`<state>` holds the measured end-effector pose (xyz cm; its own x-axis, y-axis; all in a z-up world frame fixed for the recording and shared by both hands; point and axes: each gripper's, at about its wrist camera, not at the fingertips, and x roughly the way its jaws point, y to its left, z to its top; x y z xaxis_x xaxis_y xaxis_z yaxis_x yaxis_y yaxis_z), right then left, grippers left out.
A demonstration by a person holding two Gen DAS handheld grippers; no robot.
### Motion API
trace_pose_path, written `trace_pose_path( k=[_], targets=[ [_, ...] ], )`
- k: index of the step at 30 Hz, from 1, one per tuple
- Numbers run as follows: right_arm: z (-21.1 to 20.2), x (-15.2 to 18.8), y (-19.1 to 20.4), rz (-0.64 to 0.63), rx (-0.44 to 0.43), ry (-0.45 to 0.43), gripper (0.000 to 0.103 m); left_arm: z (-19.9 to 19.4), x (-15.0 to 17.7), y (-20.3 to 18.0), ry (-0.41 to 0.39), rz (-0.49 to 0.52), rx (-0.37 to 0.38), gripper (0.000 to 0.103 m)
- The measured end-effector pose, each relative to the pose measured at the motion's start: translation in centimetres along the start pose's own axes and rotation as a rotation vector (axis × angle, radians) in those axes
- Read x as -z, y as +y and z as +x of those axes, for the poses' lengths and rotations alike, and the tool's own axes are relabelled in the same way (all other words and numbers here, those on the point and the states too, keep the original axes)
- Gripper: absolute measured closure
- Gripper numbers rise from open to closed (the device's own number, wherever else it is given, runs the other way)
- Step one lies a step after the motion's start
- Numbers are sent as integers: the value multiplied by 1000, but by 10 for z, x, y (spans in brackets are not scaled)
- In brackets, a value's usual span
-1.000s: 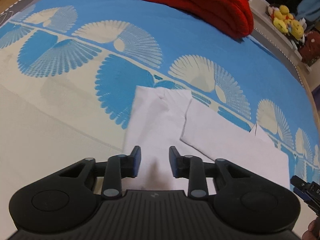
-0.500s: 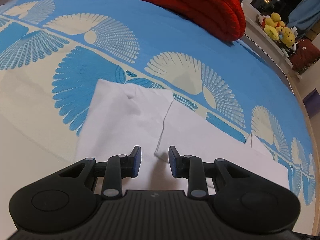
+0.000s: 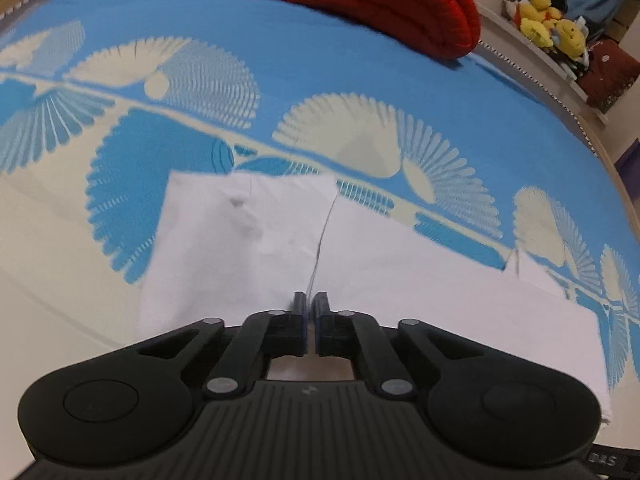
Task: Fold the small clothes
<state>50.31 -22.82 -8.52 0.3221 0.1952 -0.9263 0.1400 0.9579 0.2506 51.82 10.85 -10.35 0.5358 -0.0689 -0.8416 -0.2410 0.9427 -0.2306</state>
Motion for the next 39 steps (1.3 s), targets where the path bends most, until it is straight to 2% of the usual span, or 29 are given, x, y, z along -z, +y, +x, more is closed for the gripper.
trace_pose_path(
  k=[4,7,10,11,12,13,14,16,18,21,25,28,30,32,34,36,39],
  targets=[
    [-12,-3,5,35,4,-36,39,-41,-11,-3,-24,13,58,102],
    [-33,-9,3,74,18,-116,39,-75,-16,1,-91,58,29,102],
    [-52,-12,-2,110,27,-190,39,-93,-20,29,-121,5,-44,102],
    [-57,-13,-5,118,30,-210,39,-93,-20,42,-114,-17,-112,103],
    [-59,-13,-7,119,32,-220,39,-90,-18,55,-90,-42,-182,103],
    [-60,-13,-10,122,39,-224,39,-87,-17,67,-63,-72,-221,103],
    [-60,-14,-13,133,45,-224,39,-81,-14,81,-22,-113,-224,103],
    [-57,-14,-24,178,60,-215,39,-73,-11,96,77,-169,-167,102],
    [-51,-14,-34,231,64,-190,39,-78,-11,98,69,-186,-160,100],
    [-37,-12,-51,337,46,-130,39,-81,-12,90,38,-118,-159,96],
    [-20,-5,-67,433,37,-71,40,-64,-11,88,91,-127,-107,91],
    [-27,-6,-67,439,36,-77,40,-53,-5,98,123,-178,-102,86],
    [-28,-7,-64,410,51,-72,40,-48,-7,109,122,-218,-117,75],
    [-21,-5,-68,399,97,-17,40,-45,-8,119,115,-259,-131,71],
    [-16,4,-80,452,129,18,38,-42,-11,128,109,-303,-117,67],
    [-19,6,-81,441,129,7,38,-39,-15,134,103,-338,-105,57],
    [-30,5,-77,423,185,-32,38,-34,-20,136,85,-365,-77,51]
  ],
)
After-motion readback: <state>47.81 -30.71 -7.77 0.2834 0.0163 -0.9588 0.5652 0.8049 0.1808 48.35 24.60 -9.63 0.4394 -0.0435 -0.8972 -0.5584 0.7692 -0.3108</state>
